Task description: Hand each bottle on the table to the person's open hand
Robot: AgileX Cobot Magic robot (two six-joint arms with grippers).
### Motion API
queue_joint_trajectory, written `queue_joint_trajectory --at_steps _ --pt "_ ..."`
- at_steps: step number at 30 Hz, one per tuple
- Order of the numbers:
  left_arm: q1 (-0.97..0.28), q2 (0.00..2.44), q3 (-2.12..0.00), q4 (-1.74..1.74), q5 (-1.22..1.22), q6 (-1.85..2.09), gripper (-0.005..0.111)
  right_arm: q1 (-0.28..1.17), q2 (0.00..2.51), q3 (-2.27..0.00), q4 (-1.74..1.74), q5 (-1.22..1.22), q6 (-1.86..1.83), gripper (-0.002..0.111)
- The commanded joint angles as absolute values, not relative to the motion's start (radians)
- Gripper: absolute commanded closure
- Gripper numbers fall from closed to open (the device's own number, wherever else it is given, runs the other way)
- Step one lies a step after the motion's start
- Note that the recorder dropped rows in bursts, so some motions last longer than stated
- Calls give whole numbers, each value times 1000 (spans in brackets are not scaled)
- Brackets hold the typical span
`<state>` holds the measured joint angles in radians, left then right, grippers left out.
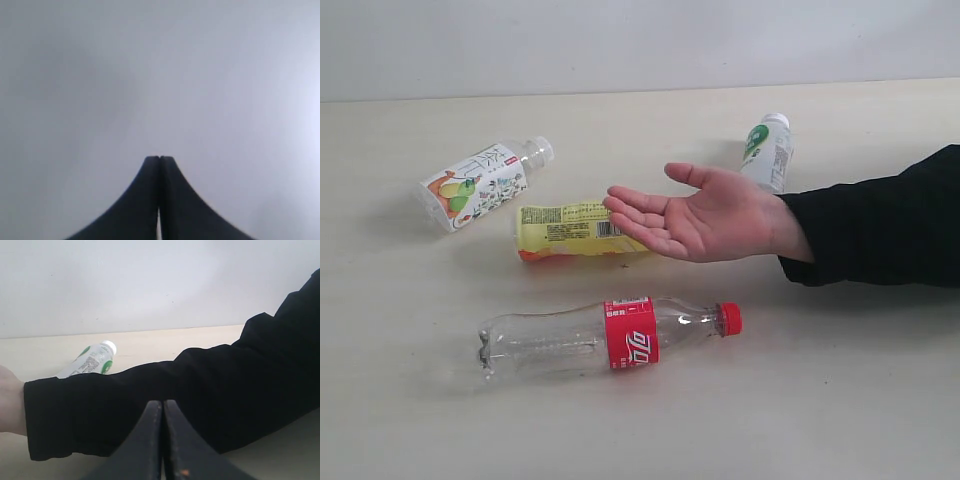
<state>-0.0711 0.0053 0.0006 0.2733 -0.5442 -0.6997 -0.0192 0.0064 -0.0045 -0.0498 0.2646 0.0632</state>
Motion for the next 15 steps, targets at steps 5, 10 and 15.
queue_joint_trajectory --at_steps 5,10,15 --pt "-69 0 -38 236 -746 -715 107 -24 0 0 -52 253 65 108" --pt "-69 120 -185 35 -343 -507 107 -24 0 0 -52 253 65 108" --pt "-69 468 -355 -82 -102 -216 107 -24 0 0 -52 253 65 108"
